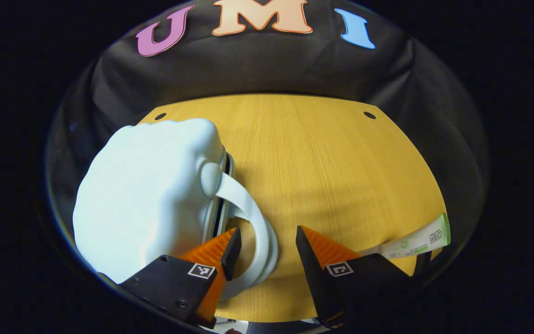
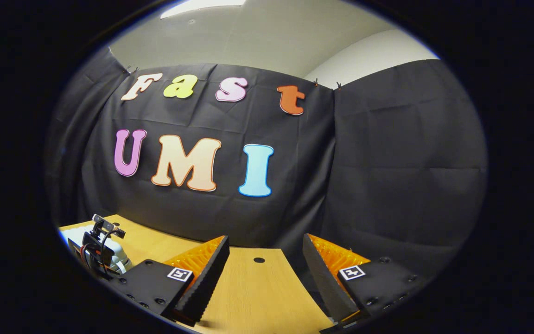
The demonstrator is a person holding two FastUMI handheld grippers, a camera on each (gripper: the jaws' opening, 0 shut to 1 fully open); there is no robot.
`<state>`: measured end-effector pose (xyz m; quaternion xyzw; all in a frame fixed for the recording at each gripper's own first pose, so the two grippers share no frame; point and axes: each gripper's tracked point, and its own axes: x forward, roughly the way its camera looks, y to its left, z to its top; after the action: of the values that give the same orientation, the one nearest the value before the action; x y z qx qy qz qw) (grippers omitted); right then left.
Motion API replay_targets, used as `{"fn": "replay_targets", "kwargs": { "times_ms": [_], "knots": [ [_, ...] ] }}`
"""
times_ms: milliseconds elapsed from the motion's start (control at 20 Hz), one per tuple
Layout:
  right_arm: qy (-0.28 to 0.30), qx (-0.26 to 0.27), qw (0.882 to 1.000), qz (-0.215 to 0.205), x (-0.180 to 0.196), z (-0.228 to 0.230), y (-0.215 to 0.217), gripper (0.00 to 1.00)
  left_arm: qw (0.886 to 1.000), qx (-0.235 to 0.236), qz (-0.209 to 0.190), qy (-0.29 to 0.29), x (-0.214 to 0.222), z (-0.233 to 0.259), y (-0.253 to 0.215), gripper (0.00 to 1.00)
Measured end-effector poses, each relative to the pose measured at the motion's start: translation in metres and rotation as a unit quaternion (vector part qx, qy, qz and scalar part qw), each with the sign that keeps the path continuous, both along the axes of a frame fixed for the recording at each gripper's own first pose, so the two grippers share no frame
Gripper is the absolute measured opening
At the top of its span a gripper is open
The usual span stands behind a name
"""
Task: First open the suitcase, pack the skin care products into it, and then close the suitcase.
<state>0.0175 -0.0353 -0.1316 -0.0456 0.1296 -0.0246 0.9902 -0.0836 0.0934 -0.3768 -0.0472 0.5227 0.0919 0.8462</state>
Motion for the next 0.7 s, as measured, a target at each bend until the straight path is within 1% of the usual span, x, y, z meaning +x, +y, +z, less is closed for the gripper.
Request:
{"fn": "replay_targets", "kwargs": {
  "times_ms": [100,200,250,300,350,450,500,550,650,700],
  "knots": [
    [0.002,0.0,1.0,0.001,-0.001,-0.002,-0.001,0.98,1.0,-0.014,0.005,0.012,-0.002,-0.007,-0.003,0.66],
    [0.003,0.0,1.0,0.003,-0.002,-0.004,-0.001,1.0,0.999,-0.012,0.012,0.027,-0.004,-0.011,-0.001,0.38],
    [0.002,-0.002,1.0,0.005,-0.004,-0.004,-0.001,0.98,0.999,-0.007,0.012,0.03,-0.004,-0.012,0.003,0.3],
    [0.001,-0.005,1.0,0.008,-0.004,-0.003,0.0,0.98,0.999,-0.004,0.011,0.03,-0.003,-0.012,0.005,0.27],
    [-0.001,-0.007,1.0,0.01,-0.005,-0.003,0.0,0.99,0.999,-0.007,0.007,0.034,-0.004,-0.013,0.004,0.17],
    [-0.003,-0.008,1.0,0.015,-0.006,-0.003,0.001,0.99,0.999,-0.01,-0.008,0.038,-0.004,-0.012,0.002,0.12],
    [-0.003,-0.004,1.0,0.018,-0.007,-0.005,0.003,0.98,0.999,-0.01,-0.024,0.041,-0.003,-0.01,0.001,0.11],
    [-0.001,0.001,1.0,0.021,-0.007,-0.006,0.005,0.99,0.998,-0.007,-0.038,0.041,-0.003,-0.008,0.001,0.05],
    [0.001,0.014,1.0,0.019,-0.004,-0.007,0.008,0.99,0.998,0.004,-0.05,0.03,0.001,0.003,-0.002,0.0],
    [-0.004,0.022,1.0,0.018,-0.003,-0.004,0.009,0.99,0.998,0.007,-0.053,0.026,0.003,0.011,-0.002,0.0]
  ]
}}
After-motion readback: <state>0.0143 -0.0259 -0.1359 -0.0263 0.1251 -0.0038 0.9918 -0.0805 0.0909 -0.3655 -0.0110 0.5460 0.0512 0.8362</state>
